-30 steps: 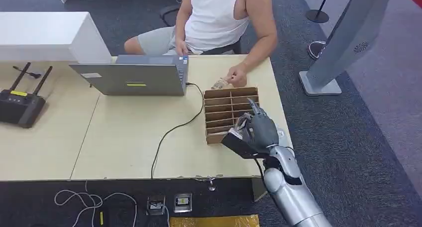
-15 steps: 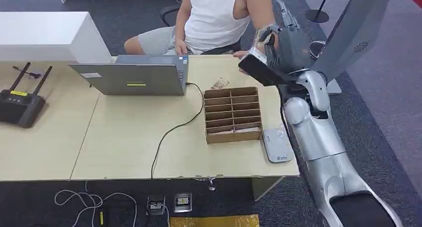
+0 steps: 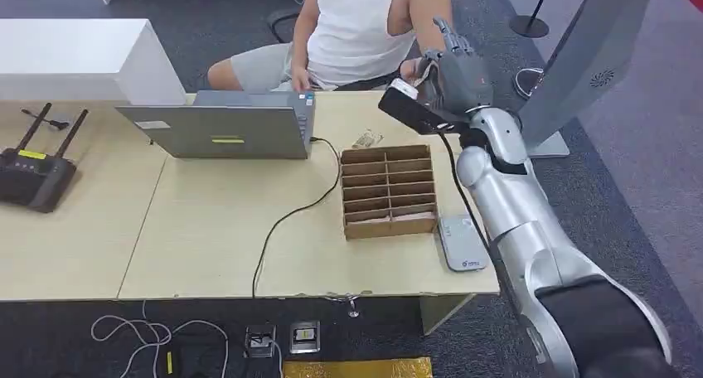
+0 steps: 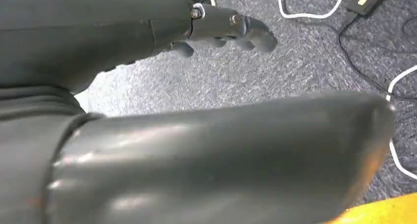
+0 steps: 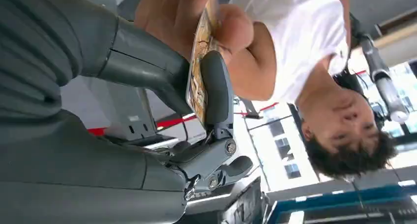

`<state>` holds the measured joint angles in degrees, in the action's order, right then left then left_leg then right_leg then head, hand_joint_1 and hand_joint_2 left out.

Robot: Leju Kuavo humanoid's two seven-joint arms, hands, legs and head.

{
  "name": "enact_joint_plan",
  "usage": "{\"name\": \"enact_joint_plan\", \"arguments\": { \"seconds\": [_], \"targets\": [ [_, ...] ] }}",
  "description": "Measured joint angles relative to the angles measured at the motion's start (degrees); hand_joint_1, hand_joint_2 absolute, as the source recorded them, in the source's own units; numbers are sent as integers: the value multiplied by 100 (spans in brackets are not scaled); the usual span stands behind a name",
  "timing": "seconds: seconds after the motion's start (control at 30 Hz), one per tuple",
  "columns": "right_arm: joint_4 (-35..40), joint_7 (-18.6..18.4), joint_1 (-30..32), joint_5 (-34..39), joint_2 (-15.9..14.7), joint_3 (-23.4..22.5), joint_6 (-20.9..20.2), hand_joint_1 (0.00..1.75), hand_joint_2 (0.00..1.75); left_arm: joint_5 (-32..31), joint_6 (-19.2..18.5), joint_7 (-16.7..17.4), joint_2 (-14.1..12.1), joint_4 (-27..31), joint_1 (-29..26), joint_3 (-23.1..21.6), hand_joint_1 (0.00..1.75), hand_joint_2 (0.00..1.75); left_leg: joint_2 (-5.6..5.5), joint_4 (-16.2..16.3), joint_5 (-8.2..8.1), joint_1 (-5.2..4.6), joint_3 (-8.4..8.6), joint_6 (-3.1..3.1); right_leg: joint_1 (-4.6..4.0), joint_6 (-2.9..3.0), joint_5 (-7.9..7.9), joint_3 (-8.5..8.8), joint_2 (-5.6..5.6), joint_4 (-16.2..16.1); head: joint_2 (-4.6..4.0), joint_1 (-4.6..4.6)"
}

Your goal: Pass the card to the sensor for recognition and then transmit it.

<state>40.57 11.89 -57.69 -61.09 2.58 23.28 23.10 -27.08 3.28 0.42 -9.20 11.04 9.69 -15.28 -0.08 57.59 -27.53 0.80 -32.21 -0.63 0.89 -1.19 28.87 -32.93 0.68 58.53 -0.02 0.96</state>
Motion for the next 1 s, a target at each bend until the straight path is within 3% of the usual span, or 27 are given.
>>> {"name": "enact_joint_plan", "arguments": {
  "seconds": [0.27,0.33,0.37,0.4,0.57,0.73,1.0],
  "targets": [
    [-906,-160,-6,-9,-13,2,22,175,175,-90,20,0,-61,2,41,-39,0,0,1,0,0,-1,3,0,1,0,0,0,-5,-1,0,2],
    [-1002,-164,-7,11,-46,2,26,157,175,-114,35,2,-77,2,41,-39,0,0,2,1,0,-1,5,0,1,0,0,2,-6,-1,0,2],
    [-1050,-164,-7,20,-57,2,33,40,175,-114,33,2,-85,2,40,-42,0,0,3,1,0,-1,5,0,1,0,-1,2,-8,-1,0,-2],
    [-1106,-164,-7,45,-68,2,42,0,175,-114,20,4,-90,2,40,-42,0,0,4,1,0,-1,5,0,1,0,-1,1,-9,-1,0,0],
    [-1269,-150,-6,189,-120,0,213,0,175,-114,-75,31,-112,2,34,-46,0,0,4,1,0,0,5,0,0,0,-1,-1,-8,0,0,0],
    [-1329,87,-91,404,-251,-41,949,0,175,-114,-75,44,-144,0,-6,-46,0,0,5,1,0,0,3,0,1,0,-1,0,-10,0,0,0],
    [-1327,400,-427,594,-431,-179,1519,0,175,-87,-11,44,-171,0,-75,-46,0,0,6,2,0,-1,4,0,1,0,-1,0,-10,0,0,-2]
  ]
}}
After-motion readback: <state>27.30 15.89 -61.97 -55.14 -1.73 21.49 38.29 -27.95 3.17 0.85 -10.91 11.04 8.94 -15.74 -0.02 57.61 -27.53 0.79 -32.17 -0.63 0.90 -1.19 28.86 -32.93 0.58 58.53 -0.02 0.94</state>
